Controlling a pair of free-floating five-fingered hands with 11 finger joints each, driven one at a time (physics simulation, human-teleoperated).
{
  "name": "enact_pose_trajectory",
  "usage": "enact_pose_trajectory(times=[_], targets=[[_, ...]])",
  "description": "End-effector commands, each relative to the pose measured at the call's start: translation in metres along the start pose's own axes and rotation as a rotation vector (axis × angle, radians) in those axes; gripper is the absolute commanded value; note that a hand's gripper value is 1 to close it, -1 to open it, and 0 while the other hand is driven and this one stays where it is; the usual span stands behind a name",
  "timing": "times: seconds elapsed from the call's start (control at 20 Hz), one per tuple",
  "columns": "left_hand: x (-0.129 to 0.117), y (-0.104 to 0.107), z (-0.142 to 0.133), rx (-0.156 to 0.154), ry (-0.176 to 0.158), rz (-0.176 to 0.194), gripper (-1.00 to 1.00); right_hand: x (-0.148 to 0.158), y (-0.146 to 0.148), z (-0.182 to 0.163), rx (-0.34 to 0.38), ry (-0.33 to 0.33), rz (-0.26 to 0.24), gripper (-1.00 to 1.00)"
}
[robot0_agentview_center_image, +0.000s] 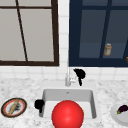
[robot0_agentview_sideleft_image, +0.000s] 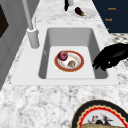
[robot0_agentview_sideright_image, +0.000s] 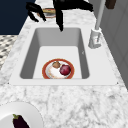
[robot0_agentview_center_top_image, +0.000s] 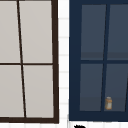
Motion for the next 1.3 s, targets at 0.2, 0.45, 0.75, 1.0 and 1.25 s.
enact_pose_trajectory(times=[0.2,0.45,0.75,1.0,1.25], targets=[[0.000,0.000,0.000,0.000,0.000,0.000,0.00,0.001,0.003,-0.021,0.220,-0.005,-0.046,-1.00],[0.000,0.000,0.000,0.000,0.000,0.000,0.00,0.000,0.007,-0.040,0.352,0.012,-0.071,-1.00],[0.000,0.000,0.000,0.000,0.000,0.000,0.00,-0.008,0.011,-0.072,0.470,0.003,-0.118,-1.00],[0.000,0.000,0.000,0.000,0.000,0.000,0.00,-0.019,0.020,-0.111,0.492,-0.017,-0.124,-1.00],[0.000,0.000,0.000,0.000,0.000,0.000,0.00,-0.030,0.033,-0.149,0.494,-0.037,-0.123,-1.00]])
